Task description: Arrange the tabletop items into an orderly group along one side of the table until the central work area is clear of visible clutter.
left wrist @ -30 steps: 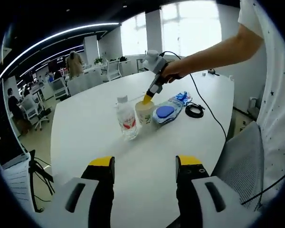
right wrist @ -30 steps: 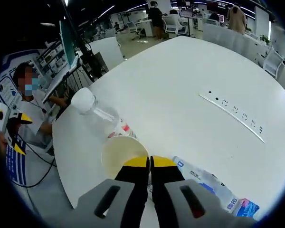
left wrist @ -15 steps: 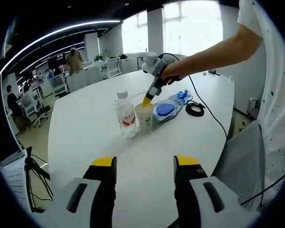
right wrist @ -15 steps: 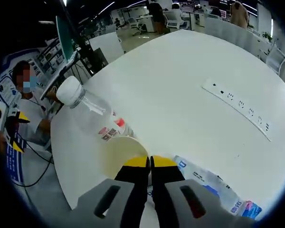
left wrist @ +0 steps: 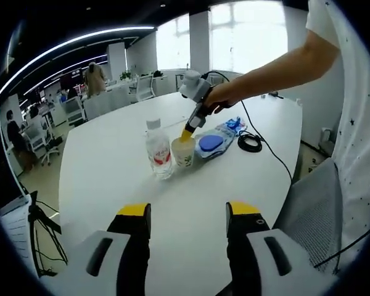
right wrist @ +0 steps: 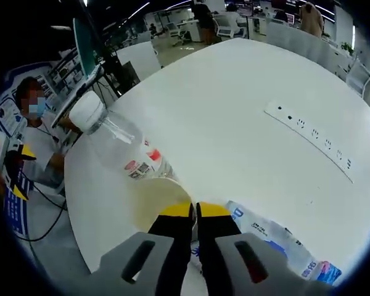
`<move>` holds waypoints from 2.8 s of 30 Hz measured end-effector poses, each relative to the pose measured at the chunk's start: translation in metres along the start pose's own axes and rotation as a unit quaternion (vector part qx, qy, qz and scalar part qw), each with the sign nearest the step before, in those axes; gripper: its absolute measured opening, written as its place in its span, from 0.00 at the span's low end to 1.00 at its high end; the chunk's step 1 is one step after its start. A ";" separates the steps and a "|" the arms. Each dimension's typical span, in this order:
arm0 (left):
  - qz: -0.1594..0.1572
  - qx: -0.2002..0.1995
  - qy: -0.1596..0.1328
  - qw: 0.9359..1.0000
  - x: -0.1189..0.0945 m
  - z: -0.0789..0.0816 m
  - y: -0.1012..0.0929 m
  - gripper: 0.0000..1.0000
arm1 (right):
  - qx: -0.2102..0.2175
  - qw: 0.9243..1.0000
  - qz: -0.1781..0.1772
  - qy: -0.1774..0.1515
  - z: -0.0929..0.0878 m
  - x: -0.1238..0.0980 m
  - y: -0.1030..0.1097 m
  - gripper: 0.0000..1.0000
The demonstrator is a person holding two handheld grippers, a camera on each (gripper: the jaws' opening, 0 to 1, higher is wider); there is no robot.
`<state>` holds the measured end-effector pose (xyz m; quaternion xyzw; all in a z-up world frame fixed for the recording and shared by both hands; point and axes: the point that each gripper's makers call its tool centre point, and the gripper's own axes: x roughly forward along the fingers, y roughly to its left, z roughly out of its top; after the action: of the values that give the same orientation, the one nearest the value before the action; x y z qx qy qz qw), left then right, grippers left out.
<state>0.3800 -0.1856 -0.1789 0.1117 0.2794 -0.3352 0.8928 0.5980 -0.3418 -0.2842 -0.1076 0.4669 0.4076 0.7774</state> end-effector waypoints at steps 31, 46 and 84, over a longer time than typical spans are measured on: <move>-0.012 0.008 -0.011 1.000 0.001 0.010 -0.006 0.52 | 0.008 0.998 -0.016 -0.055 0.006 -0.035 -0.003 0.28; -0.019 0.013 -0.022 0.999 0.003 0.023 -0.013 0.55 | 0.022 0.995 -0.029 -0.097 -0.001 -0.073 -0.004 0.38; -0.078 0.072 -0.032 0.994 0.027 0.065 -0.053 0.63 | 0.089 0.973 -0.101 -0.186 -0.112 -0.217 -0.002 0.53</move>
<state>0.3888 -0.2652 -0.1414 0.1424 0.2334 -0.4268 0.8620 0.4782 -0.5199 -0.1688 -0.0068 0.3348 0.2967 0.8943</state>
